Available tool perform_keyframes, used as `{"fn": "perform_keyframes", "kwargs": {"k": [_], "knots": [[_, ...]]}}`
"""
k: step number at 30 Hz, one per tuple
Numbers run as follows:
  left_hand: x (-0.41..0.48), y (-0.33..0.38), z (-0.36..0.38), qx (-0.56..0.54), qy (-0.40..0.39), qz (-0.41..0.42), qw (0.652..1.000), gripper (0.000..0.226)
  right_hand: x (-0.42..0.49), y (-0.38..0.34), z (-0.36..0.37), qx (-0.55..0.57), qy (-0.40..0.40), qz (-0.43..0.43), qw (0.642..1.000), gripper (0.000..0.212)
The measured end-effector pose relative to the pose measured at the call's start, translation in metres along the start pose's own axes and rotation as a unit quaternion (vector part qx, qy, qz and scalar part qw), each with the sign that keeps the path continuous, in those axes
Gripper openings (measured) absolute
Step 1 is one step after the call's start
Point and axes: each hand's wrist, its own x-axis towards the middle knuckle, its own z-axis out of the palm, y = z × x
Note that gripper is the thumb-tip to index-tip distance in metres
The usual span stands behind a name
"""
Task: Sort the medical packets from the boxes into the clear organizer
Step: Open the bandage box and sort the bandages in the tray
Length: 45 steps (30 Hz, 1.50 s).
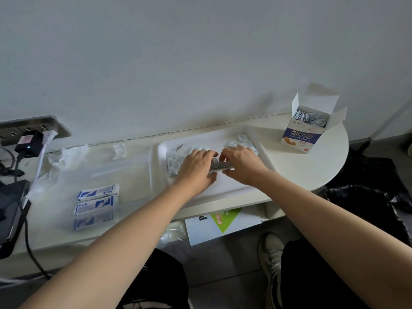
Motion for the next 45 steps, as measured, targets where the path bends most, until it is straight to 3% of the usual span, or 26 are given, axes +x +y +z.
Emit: {"fn": "perform_keyframes", "kwargs": {"k": [6,13,18,26,29,35,40,45], "knots": [[0.007,0.005,0.002,0.041,-0.002,-0.004,0.999,0.024,0.002,0.005,0.000,0.033,-0.018,-0.001,0.999,0.021],[0.005,0.003,0.002,0.032,-0.003,-0.005,0.999,0.034,0.002,0.015,0.000,0.043,-0.042,0.008,0.998,0.044],[0.002,0.000,0.000,0.007,-0.002,-0.011,1.000,0.032,0.001,0.019,-0.006,0.103,-0.039,0.006,0.994,0.032],[0.000,0.005,0.004,0.028,-0.013,-0.006,0.999,0.031,-0.005,0.016,-0.003,0.047,-0.046,-0.030,0.997,0.042],[0.000,0.007,0.004,0.042,-0.024,-0.008,0.999,0.030,-0.005,0.018,-0.004,0.007,-0.083,-0.031,0.996,0.042],[0.000,0.012,0.003,0.050,-0.023,-0.020,0.998,0.030,-0.013,0.024,0.009,-0.052,-0.036,-0.046,0.997,0.046],[-0.001,0.010,0.002,0.010,-0.017,-0.032,0.999,0.027,-0.011,0.022,0.008,-0.032,-0.004,-0.048,0.998,0.041],[0.001,0.012,0.001,-0.080,-0.003,-0.067,0.995,0.026,-0.009,0.021,0.006,0.044,-0.027,-0.039,0.998,0.026]]}}
